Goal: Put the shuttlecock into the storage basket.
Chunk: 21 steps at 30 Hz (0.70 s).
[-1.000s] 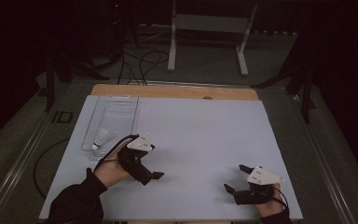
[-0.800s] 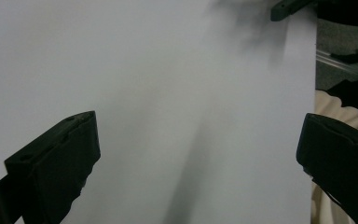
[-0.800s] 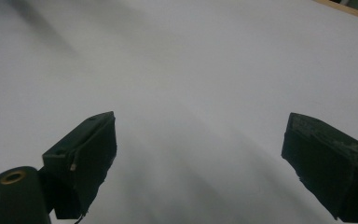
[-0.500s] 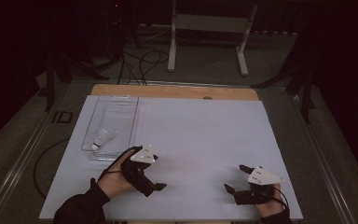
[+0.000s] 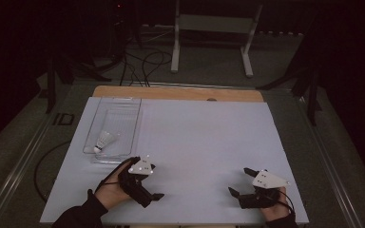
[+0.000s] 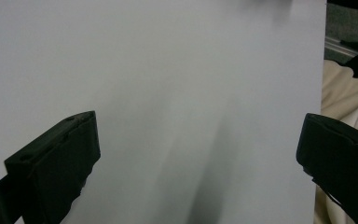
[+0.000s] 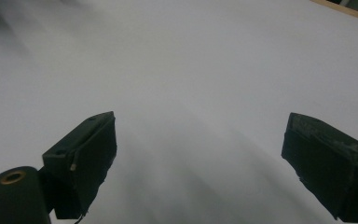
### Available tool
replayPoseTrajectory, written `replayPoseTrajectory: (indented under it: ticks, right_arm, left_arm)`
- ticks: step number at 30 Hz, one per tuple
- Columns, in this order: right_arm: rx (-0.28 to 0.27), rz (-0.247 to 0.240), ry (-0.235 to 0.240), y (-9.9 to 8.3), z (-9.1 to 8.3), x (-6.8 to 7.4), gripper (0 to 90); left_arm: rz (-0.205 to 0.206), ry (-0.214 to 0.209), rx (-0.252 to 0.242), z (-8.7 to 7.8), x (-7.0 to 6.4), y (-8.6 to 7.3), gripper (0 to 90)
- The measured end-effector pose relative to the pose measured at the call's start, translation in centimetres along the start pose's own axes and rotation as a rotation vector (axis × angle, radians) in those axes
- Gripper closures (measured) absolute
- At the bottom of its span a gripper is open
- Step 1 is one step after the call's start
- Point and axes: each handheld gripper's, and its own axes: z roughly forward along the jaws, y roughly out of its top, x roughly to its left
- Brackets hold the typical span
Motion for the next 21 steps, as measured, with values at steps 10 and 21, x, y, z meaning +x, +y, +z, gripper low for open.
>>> replayPoseTrajectory:
  ticks: [10, 21]
  right_arm:
    - [0.003, -0.003, 0.001, 0.0, 0.1, 0.0, 10.0]
    - [0.004, -0.003, 0.002, 0.0, 0.1, 0.0, 10.0]
  left_arm:
    - [-0.048, 0.029, -0.013, -0.9, 0.0, -2.0, 0.1]
    - [-0.077, 0.038, -0.051, -1.5, 0.5, -3.8, 0.1]
